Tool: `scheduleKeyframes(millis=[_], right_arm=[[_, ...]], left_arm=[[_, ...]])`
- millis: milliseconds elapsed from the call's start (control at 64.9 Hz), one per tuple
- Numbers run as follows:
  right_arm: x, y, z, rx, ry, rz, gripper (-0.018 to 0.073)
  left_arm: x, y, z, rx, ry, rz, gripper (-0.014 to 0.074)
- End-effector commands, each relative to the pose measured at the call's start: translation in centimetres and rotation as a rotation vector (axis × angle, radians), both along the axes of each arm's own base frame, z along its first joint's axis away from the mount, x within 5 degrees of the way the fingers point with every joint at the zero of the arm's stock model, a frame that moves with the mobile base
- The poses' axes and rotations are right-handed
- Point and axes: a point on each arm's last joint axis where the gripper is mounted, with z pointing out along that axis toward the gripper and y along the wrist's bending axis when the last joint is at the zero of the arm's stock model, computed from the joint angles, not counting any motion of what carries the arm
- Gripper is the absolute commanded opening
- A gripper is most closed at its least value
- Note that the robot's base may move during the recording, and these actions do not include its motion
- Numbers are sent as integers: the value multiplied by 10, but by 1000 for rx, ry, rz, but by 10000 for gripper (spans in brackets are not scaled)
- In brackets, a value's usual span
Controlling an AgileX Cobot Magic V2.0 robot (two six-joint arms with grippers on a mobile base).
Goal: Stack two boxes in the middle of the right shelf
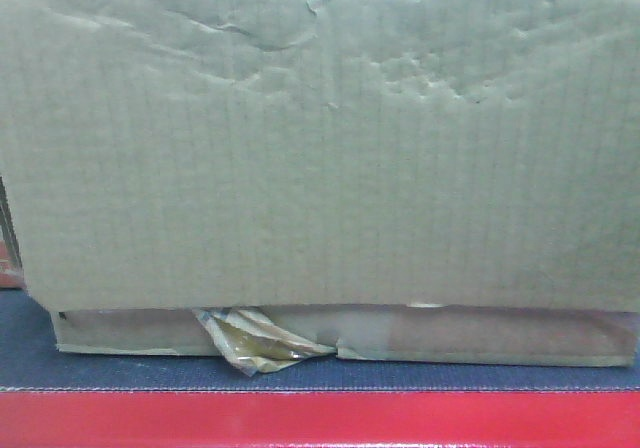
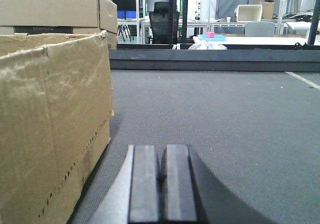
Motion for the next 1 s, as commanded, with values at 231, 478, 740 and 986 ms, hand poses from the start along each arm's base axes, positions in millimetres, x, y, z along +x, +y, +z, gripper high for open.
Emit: scheduleKeyframes(millis=[231,478,740,986], right_arm=[[0,0,2,-7,-22,-5,-162],[0,0,2,-7,-22,-5,-162],[0,0,2,-7,-22,-5,-162],[0,0,2,-7,-22,-5,-162]], left_arm=[[30,-17,-14,87,-20,-86,337],[47,-13,-42,65,74,-91,286],[52,-12,-63,30,193,-108,241],[56,-12,-63,3,159,-62,-111]])
